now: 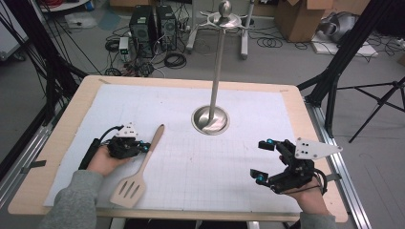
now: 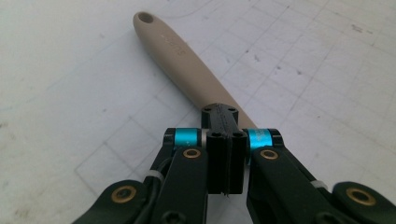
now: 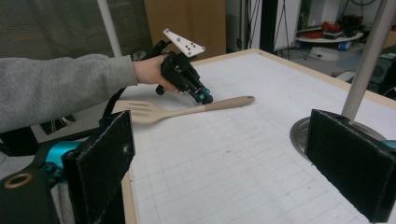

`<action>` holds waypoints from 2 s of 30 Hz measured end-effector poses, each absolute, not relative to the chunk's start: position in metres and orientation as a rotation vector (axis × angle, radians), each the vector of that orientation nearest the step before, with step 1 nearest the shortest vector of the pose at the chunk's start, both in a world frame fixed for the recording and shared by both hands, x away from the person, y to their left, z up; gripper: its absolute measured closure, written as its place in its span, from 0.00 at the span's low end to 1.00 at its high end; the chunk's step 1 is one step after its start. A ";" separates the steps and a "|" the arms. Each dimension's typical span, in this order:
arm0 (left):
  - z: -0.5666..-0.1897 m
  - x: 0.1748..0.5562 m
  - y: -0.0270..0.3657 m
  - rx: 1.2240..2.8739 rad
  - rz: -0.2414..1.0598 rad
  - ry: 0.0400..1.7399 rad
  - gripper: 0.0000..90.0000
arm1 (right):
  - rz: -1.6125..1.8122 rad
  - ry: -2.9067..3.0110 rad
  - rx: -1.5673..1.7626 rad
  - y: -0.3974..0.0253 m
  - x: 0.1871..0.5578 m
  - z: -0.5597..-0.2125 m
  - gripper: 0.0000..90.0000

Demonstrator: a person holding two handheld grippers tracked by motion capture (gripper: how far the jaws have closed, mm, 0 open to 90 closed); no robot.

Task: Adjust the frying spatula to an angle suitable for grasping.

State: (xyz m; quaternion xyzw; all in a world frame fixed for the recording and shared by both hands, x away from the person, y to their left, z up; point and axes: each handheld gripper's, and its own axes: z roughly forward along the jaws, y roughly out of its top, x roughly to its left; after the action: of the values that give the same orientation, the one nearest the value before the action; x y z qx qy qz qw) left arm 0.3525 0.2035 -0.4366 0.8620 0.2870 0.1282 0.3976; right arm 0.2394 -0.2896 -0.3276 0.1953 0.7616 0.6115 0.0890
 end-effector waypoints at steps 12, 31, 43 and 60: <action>-0.442 0.361 0.195 2.182 0.305 0.698 1.00 | 1.803 2.255 0.604 -0.296 0.231 -0.328 0.08; -0.445 0.365 0.170 2.186 0.225 0.545 1.00 | 1.780 2.233 0.646 -0.308 0.221 -0.331 0.08; -0.418 0.339 0.174 2.148 0.255 0.536 1.00 | 1.806 2.251 0.618 -0.299 0.234 -0.331 0.08; -0.426 0.315 0.170 2.347 0.262 0.406 0.99 | 1.826 2.302 0.562 -0.281 0.249 -0.331 0.08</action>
State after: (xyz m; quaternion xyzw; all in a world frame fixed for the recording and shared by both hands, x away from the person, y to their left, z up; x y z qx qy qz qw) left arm 0.3153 0.1698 -0.4264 0.9122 0.1579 0.1018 0.3642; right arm 0.2490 -0.2809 -0.3314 0.1872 0.7675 0.6085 0.0749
